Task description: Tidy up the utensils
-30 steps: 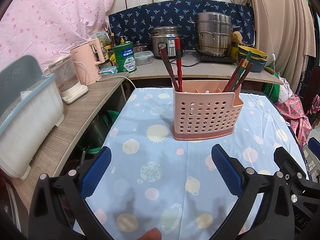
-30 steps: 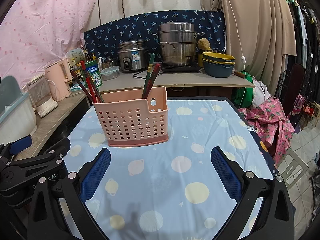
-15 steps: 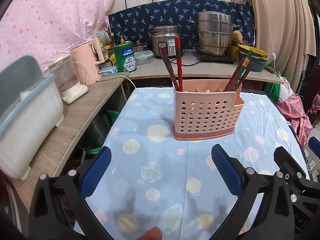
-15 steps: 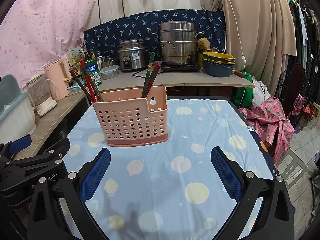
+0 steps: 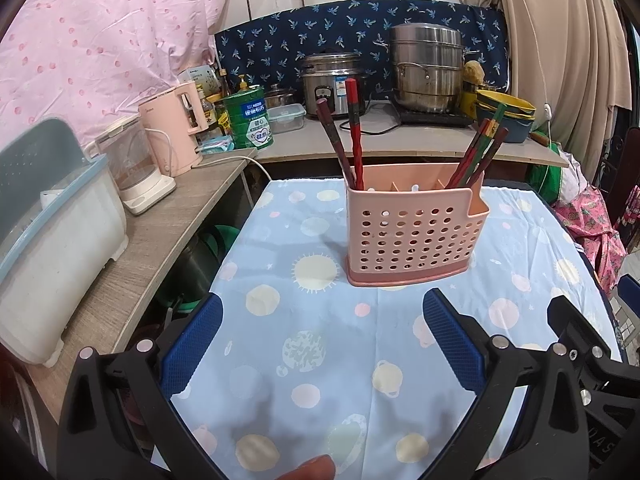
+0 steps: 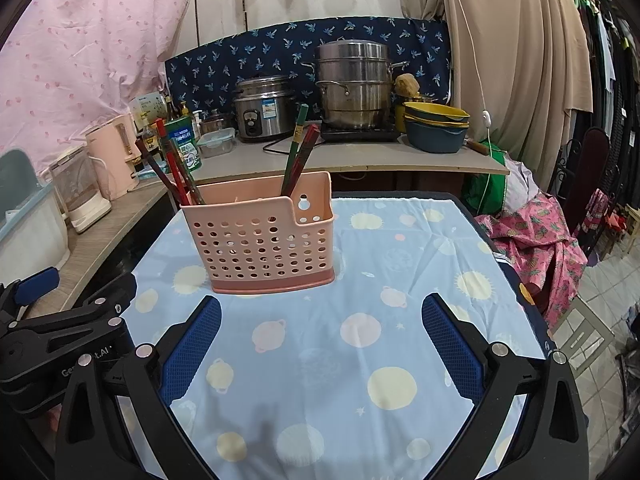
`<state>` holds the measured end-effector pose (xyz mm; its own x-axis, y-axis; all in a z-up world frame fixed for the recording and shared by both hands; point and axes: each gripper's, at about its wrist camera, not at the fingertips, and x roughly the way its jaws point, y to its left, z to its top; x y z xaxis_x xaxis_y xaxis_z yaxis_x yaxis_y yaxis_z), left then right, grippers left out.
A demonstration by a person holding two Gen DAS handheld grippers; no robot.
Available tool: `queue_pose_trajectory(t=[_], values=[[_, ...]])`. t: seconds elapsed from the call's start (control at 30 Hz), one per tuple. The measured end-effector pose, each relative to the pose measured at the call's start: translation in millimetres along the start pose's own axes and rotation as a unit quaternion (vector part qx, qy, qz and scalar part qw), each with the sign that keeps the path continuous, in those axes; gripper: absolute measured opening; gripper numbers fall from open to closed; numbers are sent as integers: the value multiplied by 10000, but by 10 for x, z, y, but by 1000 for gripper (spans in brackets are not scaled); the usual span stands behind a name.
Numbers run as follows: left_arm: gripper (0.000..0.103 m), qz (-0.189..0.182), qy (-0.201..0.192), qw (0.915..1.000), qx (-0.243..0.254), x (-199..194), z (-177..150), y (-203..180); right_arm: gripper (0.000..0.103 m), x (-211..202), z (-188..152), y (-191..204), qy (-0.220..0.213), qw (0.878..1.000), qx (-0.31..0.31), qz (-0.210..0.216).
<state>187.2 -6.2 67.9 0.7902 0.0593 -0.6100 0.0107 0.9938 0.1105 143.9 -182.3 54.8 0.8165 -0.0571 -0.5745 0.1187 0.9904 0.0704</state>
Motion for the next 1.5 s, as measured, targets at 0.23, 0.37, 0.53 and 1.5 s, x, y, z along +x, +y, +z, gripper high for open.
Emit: queue_pose_trajectory(t=[0.23,0.37,0.53,1.5], values=[[96,7,44,10000,23,91,39,-54,97,83,38,-32,74,10000,7,-27],[96,29,83,10000,31,169,55,-79,97,156,39,-31,135,9999,-8,-39],[96,-33,188,9998,35,287,63,-105,97,278,44,-40,235,9997,-10,-59],[95,1,333,9994,-2,619,219,-122,97,625,200,2,346,9993,-62,-118]])
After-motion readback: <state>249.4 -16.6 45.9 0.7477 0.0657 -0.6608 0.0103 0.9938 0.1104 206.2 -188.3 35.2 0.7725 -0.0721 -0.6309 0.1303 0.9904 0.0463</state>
